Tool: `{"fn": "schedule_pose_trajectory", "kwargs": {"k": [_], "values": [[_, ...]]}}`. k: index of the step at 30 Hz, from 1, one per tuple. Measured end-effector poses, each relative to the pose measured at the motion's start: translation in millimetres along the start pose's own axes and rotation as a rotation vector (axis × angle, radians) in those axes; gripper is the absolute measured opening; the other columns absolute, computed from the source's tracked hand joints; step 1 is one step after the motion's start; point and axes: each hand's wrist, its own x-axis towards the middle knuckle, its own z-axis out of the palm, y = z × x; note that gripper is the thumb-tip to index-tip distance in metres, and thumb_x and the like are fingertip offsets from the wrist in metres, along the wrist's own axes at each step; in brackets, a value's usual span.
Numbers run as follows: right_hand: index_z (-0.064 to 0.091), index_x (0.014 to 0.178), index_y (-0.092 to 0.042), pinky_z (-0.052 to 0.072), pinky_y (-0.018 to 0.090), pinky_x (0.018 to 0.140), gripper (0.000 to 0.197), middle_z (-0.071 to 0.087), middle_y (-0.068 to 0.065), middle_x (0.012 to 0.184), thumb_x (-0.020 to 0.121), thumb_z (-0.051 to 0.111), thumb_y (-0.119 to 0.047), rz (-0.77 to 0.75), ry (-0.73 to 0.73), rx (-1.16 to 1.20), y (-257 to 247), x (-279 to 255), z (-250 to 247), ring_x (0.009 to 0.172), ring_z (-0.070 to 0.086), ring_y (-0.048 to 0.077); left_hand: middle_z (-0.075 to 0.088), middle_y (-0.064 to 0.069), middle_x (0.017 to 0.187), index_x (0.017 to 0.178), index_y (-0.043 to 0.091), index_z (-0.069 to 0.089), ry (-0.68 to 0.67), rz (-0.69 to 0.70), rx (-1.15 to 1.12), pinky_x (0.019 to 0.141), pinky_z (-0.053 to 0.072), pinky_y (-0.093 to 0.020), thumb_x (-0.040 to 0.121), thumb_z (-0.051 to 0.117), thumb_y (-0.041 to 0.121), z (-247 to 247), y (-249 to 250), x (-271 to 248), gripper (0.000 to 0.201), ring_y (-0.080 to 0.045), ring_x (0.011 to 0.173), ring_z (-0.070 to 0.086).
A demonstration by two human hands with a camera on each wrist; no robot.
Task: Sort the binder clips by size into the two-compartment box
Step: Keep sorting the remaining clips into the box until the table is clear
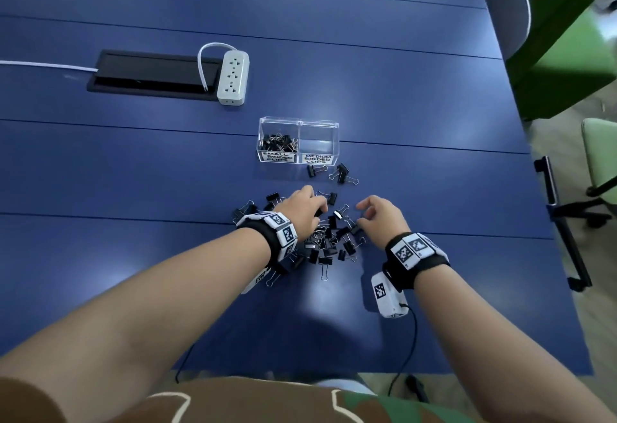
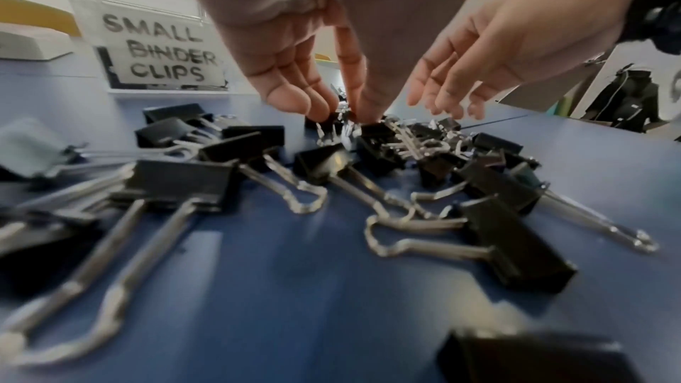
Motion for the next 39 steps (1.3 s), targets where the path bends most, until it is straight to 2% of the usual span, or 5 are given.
{"fn": "schedule_pose_trajectory", "kwargs": {"k": [8,16,21,26,39], "values": [[0.059,0.097,-0.018,0.039,0.027,0.072,0.017,0.050,0.000,0.087,0.082,0.066,-0.020,-0.001,-0.048,-0.002,3.1,-5.2,12.4,0.077,0.050,0.017,0.047,-0.007,0.112,0.103,0.013,0.056,0.053,-0.090,0.000,0.077,0.049,-0.036,0.086,0.052,0.013,-9.2,-4.3,-1.7,0.018,-0.025,0.101,0.052],[0.056,0.103,-0.014,0.042,0.028,0.077,0.025,0.043,0.000,0.096,0.085,0.063,-0.030,-0.038,0.062,0.011,11.7,-8.7,10.4,0.077,0.048,0.016,0.050,-0.011,0.114,0.107,0.011,0.056,0.037,-0.039,-0.023,0.097,0.045,-0.043,0.087,0.060,0.024,15.5,29.4,8.2,0.024,-0.029,0.113,0.049],[0.058,0.103,-0.017,0.050,0.039,0.083,0.020,0.048,0.003,0.100,0.083,0.060,-0.016,-0.177,0.027,-0.063,3.2,-12.2,15.7,0.092,0.052,0.021,0.052,-0.011,0.118,0.109,0.011,0.055,0.042,-0.118,-0.067,0.100,0.043,-0.043,0.090,0.060,0.026,18.9,20.6,3.9,0.025,-0.030,0.115,0.049],[0.051,0.121,-0.032,0.053,0.041,0.080,0.042,0.048,0.001,0.107,0.083,0.052,-0.012,-0.242,-0.033,-0.133,-18.8,-2.6,21.0,0.092,0.056,0.024,0.053,-0.011,0.115,0.110,0.011,0.055,0.112,-0.148,-0.076,0.100,0.043,-0.040,0.091,0.057,0.018,11.4,3.2,-8.0,0.020,-0.029,0.113,0.049],[0.051,0.113,-0.009,0.048,0.040,0.088,0.031,0.050,0.012,0.120,0.082,0.050,-0.008,-0.199,-0.073,-0.273,-33.8,7.9,20.0,0.101,0.055,0.036,0.051,-0.011,0.116,0.111,0.010,0.054,0.055,-0.110,-0.029,0.098,0.044,-0.042,0.089,0.061,0.024,22.4,2.9,-27.1,0.027,-0.029,0.114,0.048]]}}
